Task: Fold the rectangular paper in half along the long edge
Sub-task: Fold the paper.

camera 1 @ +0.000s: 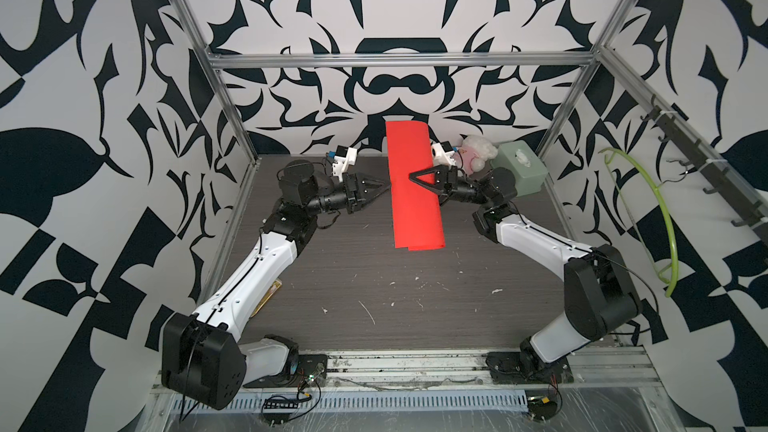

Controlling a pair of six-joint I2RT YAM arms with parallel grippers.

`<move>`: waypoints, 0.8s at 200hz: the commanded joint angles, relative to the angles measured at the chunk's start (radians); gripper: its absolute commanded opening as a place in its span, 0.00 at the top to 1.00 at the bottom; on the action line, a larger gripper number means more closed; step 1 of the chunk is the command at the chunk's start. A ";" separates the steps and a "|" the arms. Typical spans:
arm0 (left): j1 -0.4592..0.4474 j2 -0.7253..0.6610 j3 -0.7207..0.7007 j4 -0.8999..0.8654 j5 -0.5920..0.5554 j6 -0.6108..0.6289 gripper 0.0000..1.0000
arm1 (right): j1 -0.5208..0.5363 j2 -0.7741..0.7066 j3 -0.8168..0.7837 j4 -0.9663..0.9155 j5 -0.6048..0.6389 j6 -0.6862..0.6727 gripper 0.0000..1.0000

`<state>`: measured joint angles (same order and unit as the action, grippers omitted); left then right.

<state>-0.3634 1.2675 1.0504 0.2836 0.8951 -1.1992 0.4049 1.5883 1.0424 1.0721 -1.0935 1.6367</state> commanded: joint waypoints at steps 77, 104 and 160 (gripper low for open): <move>-0.008 0.049 0.036 0.019 0.021 0.015 0.68 | -0.005 -0.052 -0.011 -0.038 -0.013 -0.091 0.52; -0.008 0.034 0.043 0.012 0.023 0.018 0.68 | -0.008 -0.063 -0.030 -0.095 -0.011 -0.136 0.52; -0.008 0.015 0.055 -0.033 0.035 0.053 0.65 | -0.023 -0.071 -0.024 -0.094 -0.011 -0.136 0.52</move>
<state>-0.3672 1.3098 1.0752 0.2565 0.9062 -1.1767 0.3874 1.5646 1.0046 0.9424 -1.0958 1.5261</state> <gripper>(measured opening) 0.342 0.481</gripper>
